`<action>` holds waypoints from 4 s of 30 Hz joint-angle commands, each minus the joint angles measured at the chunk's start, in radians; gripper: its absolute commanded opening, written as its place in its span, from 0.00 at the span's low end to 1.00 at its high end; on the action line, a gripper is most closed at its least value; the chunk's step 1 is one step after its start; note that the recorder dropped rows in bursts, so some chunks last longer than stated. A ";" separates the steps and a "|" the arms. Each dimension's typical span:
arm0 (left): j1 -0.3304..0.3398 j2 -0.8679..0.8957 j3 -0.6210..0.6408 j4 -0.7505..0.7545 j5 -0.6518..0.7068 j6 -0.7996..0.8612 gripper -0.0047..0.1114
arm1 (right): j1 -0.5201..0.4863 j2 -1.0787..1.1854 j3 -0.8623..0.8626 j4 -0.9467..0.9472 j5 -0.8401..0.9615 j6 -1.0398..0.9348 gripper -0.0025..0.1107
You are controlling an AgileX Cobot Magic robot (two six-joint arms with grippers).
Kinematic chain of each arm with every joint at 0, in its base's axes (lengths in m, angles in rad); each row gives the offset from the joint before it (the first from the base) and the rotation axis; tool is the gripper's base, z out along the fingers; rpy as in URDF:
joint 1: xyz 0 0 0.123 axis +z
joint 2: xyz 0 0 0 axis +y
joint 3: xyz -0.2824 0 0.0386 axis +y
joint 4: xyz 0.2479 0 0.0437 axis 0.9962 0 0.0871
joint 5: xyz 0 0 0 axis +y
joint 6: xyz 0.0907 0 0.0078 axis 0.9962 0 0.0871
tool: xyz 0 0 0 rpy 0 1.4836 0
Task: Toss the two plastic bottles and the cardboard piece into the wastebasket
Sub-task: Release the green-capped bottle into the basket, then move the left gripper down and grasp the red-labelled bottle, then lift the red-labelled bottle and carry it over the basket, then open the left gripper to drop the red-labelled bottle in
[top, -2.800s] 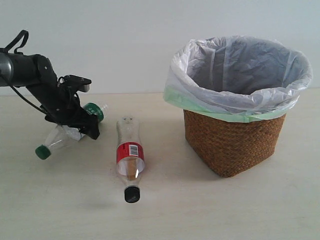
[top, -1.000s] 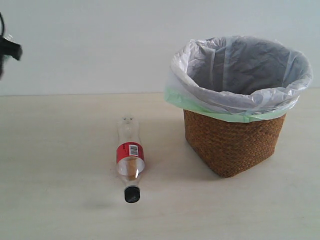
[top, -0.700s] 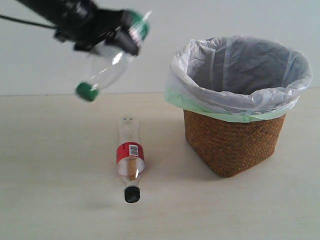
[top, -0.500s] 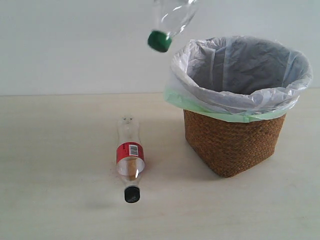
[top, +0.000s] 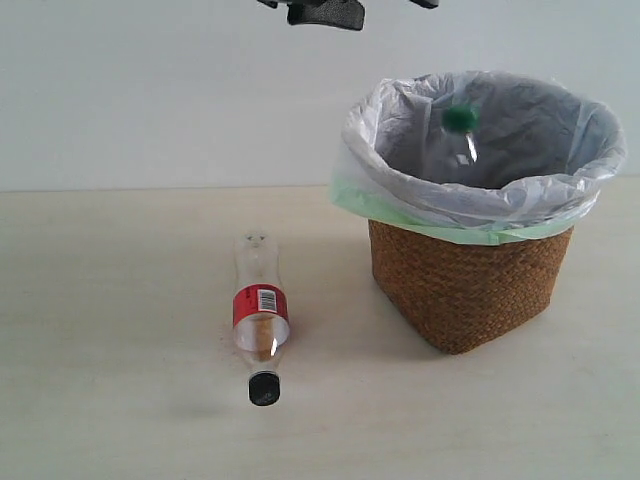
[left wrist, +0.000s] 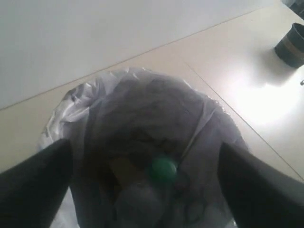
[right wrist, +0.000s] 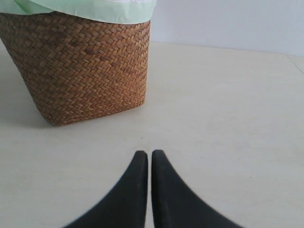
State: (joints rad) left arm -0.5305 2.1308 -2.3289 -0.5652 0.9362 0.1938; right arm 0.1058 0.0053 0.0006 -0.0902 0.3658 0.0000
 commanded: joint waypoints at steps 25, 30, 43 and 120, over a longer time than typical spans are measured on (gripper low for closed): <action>0.045 -0.082 0.617 0.531 0.034 -0.476 0.69 | -0.005 -0.005 -0.001 0.001 -0.004 0.000 0.02; 0.043 -0.078 0.754 0.459 -0.189 -0.476 0.69 | -0.005 -0.005 -0.001 0.001 -0.004 0.000 0.02; 0.054 0.061 0.765 0.448 -0.277 -0.463 0.67 | -0.005 -0.005 -0.001 -0.002 -0.004 0.000 0.02; -0.072 -0.110 0.319 -0.647 -0.569 0.584 0.92 | -0.005 -0.005 -0.001 -0.002 -0.004 0.000 0.02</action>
State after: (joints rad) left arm -0.6053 2.0528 -2.0043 -1.2770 0.3372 0.7789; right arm 0.1058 0.0053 0.0006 -0.0902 0.3658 0.0000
